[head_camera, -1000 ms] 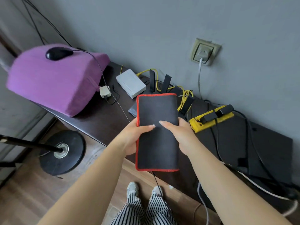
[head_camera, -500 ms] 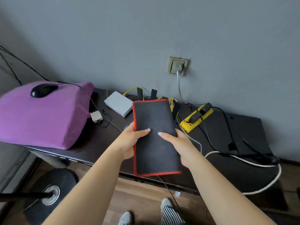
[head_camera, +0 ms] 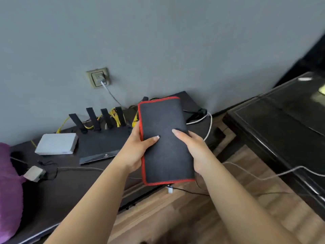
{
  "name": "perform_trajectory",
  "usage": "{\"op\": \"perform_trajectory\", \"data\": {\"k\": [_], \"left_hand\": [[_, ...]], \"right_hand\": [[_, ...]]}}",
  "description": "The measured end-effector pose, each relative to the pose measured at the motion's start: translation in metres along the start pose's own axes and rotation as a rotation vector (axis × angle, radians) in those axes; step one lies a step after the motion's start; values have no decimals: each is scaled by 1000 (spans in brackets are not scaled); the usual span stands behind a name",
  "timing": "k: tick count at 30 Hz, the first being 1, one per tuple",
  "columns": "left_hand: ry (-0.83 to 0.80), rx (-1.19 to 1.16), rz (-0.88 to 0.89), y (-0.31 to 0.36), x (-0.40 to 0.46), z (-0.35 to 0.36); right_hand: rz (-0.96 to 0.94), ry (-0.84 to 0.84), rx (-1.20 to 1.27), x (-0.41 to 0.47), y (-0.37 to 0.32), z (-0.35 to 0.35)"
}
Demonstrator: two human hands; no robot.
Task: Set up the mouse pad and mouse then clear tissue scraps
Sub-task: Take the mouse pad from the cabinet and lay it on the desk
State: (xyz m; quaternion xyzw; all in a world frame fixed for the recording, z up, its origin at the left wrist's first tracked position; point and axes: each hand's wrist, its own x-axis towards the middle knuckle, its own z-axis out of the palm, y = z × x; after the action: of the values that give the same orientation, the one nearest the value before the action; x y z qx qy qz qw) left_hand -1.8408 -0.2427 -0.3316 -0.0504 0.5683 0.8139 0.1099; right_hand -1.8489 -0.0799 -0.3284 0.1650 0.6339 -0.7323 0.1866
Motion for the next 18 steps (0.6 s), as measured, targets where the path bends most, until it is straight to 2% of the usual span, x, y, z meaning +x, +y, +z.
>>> {"op": "perform_trajectory", "data": {"k": [6,11,18], "left_hand": [[-294,44,-101,-28,9,124],[-470,130,-145,-74,1,253],[-734,280,-192,-141,-25,407]], "right_hand": [[-46,277,116,-54,-2,-121],[-138,530,272,-114,4,-232],[-173,814,413,-204,29,-362]]}}
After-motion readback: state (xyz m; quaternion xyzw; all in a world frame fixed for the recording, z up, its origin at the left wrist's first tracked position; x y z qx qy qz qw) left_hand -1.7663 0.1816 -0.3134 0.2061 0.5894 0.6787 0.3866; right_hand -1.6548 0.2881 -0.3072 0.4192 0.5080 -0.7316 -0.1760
